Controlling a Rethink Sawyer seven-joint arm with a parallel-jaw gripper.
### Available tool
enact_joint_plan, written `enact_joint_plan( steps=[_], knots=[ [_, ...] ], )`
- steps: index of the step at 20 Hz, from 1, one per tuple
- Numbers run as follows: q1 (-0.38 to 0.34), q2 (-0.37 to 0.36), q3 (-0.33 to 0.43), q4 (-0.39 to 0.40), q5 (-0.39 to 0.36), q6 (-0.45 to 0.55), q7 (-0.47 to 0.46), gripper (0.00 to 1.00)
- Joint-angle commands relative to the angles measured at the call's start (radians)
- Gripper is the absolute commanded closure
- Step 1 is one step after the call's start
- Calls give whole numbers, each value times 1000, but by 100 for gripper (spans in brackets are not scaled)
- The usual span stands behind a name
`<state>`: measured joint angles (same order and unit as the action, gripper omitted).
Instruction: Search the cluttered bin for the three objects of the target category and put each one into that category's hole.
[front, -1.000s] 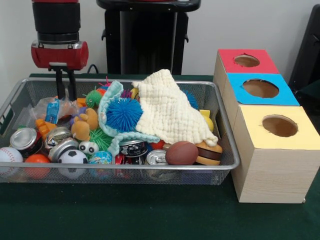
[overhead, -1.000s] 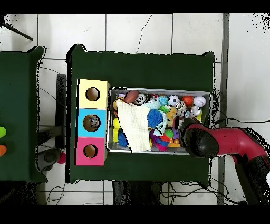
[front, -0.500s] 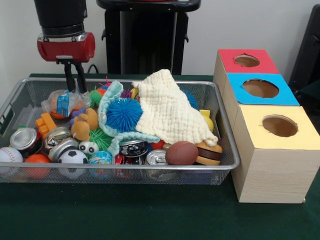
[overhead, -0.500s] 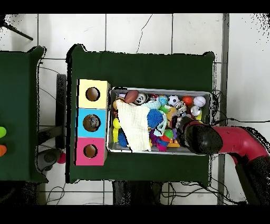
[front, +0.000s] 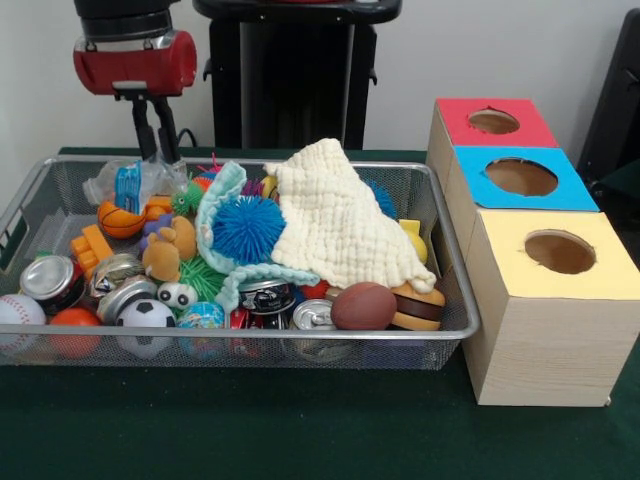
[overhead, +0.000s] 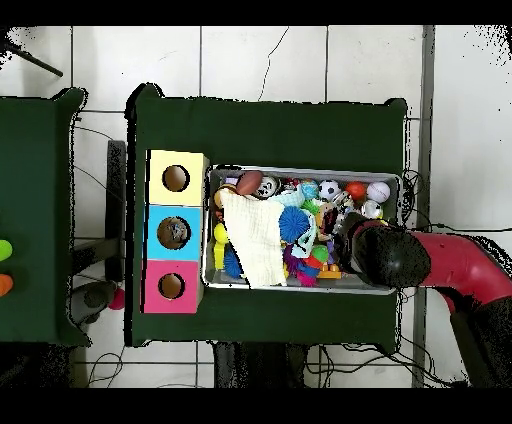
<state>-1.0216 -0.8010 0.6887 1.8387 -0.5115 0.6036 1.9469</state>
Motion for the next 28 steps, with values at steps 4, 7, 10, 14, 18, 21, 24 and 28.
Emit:
enact_joint_plan(
  steps=[4, 7, 10, 14, 18, 21, 24, 28],
  knots=[
    [76, -126, 37, 65, 141, 192, -34, 100],
    [77, -117, 53, 96, 188, 156, -15, 100],
    [71, -104, 78, 148, 240, 103, 4, 100],
    [82, -105, 89, 195, 273, 38, 30, 100],
    [90, -87, 108, 244, 319, -30, 68, 100],
    [94, -62, 127, 279, 342, -103, 95, 100],
    [108, -41, 135, 314, 349, -183, 118, 100],
    [132, -14, 135, 346, 364, -257, 143, 100]
  ],
)
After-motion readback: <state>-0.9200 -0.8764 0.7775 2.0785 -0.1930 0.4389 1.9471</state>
